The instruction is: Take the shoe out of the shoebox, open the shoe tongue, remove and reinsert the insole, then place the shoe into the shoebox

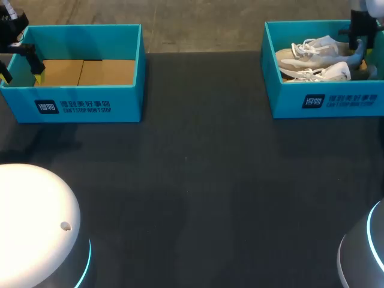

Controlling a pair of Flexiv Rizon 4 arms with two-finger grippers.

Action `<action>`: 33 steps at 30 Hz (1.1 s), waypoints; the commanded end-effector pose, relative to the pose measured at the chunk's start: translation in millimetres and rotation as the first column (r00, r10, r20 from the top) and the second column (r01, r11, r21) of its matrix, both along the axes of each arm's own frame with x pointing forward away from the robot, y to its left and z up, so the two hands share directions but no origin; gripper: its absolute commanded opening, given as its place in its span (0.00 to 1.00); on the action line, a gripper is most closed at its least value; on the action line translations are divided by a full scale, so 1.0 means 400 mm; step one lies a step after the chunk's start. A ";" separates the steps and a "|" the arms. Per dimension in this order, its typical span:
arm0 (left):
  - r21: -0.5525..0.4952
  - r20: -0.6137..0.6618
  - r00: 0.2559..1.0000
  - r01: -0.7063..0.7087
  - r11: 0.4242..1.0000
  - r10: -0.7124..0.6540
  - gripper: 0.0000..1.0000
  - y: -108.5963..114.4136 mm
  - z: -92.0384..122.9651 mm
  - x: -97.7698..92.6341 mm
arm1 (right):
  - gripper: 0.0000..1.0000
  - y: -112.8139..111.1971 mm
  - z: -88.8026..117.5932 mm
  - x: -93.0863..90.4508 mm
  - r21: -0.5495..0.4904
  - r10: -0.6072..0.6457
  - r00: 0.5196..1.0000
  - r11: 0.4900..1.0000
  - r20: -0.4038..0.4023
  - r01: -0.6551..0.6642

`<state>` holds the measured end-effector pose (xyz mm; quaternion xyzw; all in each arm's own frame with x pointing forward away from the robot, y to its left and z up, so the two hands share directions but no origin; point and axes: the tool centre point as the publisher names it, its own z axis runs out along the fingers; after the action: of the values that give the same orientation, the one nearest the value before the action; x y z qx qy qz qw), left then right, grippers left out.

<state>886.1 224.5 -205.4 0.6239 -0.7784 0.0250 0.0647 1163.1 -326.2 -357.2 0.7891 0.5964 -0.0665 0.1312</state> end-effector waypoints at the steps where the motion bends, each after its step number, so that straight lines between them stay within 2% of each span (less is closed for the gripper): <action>1: 0.002 0.000 1.000 -0.001 1.000 0.001 1.00 0.000 0.001 -0.003 | 0.97 -0.002 0.011 0.000 0.003 0.002 1.000 1.000 0.000 -0.002; 2: 0.002 0.000 1.000 -0.001 1.000 0.001 1.00 0.000 0.001 -0.003 | 1.00 -0.004 0.015 -0.001 0.004 0.002 1.000 1.000 0.002 -0.002; 9: 0.002 0.000 1.000 -0.001 1.000 0.001 1.00 0.000 0.001 -0.003 | 1.00 0.000 0.056 -0.012 0.035 0.014 1.000 0.999 0.026 -0.015; 19: 0.002 0.000 1.000 -0.001 1.000 0.001 1.00 0.000 0.001 -0.003 | 1.00 0.023 0.153 -0.031 0.083 0.042 0.997 0.995 0.060 -0.047; 25: 0.002 0.000 1.000 -0.001 1.000 0.001 1.00 0.000 0.001 -0.003 | 1.00 0.049 0.217 -0.080 0.127 0.062 0.997 0.990 0.037 -0.066; 33: 0.002 0.000 1.000 -0.001 1.000 0.001 1.00 0.000 0.001 -0.003 | 1.00 0.094 0.284 -0.173 0.223 0.089 0.996 0.971 -0.019 -0.083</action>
<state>886.1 224.5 -205.3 0.6239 -0.7784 0.0250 0.0647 1112.8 -288.1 -257.4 0.7734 0.6327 -0.0137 0.0364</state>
